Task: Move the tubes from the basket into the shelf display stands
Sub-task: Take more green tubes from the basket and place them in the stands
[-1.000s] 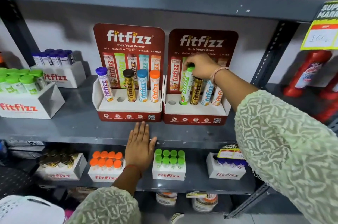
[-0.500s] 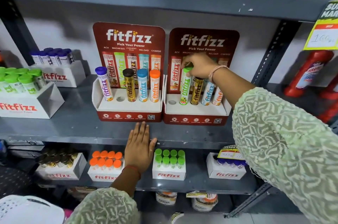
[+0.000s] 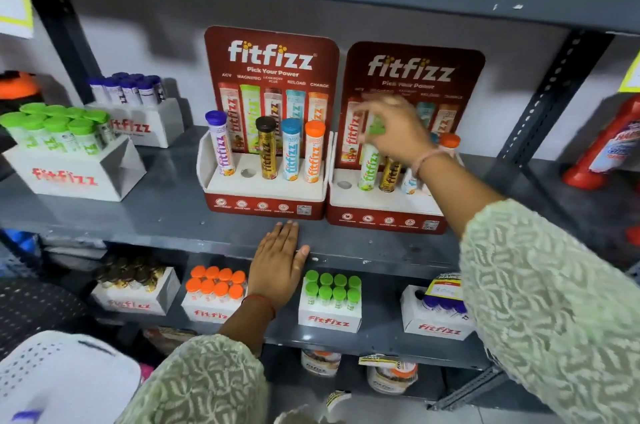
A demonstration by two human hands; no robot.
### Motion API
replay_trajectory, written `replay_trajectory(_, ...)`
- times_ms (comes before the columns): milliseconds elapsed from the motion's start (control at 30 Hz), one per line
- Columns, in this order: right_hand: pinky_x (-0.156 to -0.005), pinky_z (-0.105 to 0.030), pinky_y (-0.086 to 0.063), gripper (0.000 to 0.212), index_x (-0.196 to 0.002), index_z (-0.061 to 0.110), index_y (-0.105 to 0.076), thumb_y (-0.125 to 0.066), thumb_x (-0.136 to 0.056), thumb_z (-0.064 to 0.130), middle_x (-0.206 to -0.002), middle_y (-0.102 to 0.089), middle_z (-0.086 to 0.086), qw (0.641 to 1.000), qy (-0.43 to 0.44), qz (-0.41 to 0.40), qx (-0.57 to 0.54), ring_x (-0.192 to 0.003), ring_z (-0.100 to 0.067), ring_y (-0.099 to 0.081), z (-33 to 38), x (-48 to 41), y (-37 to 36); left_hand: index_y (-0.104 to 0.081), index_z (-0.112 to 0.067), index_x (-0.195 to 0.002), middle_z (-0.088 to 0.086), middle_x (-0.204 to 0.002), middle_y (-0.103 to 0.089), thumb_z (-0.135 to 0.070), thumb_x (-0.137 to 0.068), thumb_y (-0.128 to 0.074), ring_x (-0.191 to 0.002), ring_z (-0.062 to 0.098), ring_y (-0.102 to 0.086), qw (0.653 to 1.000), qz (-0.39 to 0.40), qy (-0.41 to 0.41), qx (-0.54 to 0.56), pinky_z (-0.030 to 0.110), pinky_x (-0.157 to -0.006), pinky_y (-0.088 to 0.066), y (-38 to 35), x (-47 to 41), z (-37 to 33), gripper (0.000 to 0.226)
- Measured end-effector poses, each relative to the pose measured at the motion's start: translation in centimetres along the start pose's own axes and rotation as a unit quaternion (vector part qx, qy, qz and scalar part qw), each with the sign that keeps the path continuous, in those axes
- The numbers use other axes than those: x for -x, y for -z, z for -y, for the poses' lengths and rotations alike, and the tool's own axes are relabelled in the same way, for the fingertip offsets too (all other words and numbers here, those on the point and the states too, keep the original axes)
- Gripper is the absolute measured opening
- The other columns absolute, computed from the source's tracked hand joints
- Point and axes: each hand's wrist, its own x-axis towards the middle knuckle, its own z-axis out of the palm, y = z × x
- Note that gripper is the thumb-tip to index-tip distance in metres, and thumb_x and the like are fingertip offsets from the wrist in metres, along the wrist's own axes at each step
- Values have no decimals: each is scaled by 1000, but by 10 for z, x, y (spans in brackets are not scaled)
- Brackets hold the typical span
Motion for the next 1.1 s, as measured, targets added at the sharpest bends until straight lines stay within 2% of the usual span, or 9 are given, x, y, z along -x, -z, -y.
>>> replay_trajectory(67, -97, -27, -35, 27, -102, 10, -65, -64, -75, 12, -115, -63, -15, 983, 74, -150, -68, -112, -30, -53, 21, 16, -16, -35, -3, -135, 21, -139, -43, -63, -86, -1, -132, 33, -34, 999, -23, 20, 32, 42, -111, -19, 15, 10, 3, 85)
replay_trajectory(167, -84, -12, -40, 17, -92, 4, -65, -62, -79, 14, -101, -63, -21, 957, 130, -171, -197, -97, -23, -58, 68, 42, -59, -44, 0, -129, 23, -128, -55, -48, -92, -23, -123, 39, -45, 995, -70, 65, 24, 46, -109, -26, 38, 44, 28, 64)
replay_trajectory(233, -77, -5, -40, 17, -92, 2, -64, -64, -79, 13, -101, -61, -21, 946, 151, -108, -265, -92, -19, -57, 104, 57, -99, -45, 0, -128, 23, -127, -55, -49, -93, -21, -122, 39, -46, 990, -92, 110, -7, 43, -108, -21, 52, 80, 55, 65)
replay_trajectory(333, -82, -4, -38, 17, -90, -3, -63, -65, -78, 9, -98, -60, -23, 927, 196, -4, -320, -87, -16, -55, 154, 73, -158, -44, 1, -128, 23, -131, -51, -46, -93, -25, -124, 39, -44, 968, -131, 208, -52, 41, -107, -18, 66, 143, 93, 62)
replay_trajectory(433, -78, -1, -35, 18, -89, -3, -63, -65, -77, 10, -95, -61, -25, 902, 220, 116, -352, -82, -17, -52, 207, 89, -217, -45, 3, -127, 27, -131, -49, -48, -93, -24, -122, 45, -43, 929, -145, 330, -88, 42, -106, -18, 70, 213, 123, 65)
replay_trajectory(567, -77, -36, -48, 18, -92, -1, -62, -66, -79, 10, -95, -62, -23, 876, 216, 261, -342, -78, -33, -60, 268, 115, -297, -45, 5, -127, 29, -133, -46, -53, -94, -14, -123, 48, -40, 868, -152, 459, -115, 46, -107, -23, 69, 294, 147, 73)
replay_trajectory(733, -68, -12, -40, 11, -88, -5, -68, -62, -80, 0, -95, -68, -26, 833, 251, 380, -314, -87, -34, -63, 338, 157, -380, -37, 6, -131, 29, -138, -38, -55, -92, -11, -127, 48, -33, 814, -139, 555, -103, 37, -110, -11, 54, 358, 167, 77)
replay_trajectory(967, -100, -30, -42, 23, -104, -3, -67, -53, -86, 0, -117, -65, -22, 772, 296, 503, -253, -110, -30, -59, 415, 198, -476, -40, 4, -130, 25, -137, -42, -51, -94, -8, -133, 33, -26, 789, -98, 601, -87, 34, -111, -5, 28, 395, 192, 73)
replay_trajectory(1100, -113, -31, -28, 42, -129, 4, -47, -39, -89, -4, -143, -42, -18, 676, 441, 585, -75, -132, -27, -40, 431, 211, -519, -43, 4, -128, 25, -135, -45, -46, -96, -12, -130, 34, -33, 785, -109, 601, -107, 36, -112, -6, 20, 398, 198, 68)
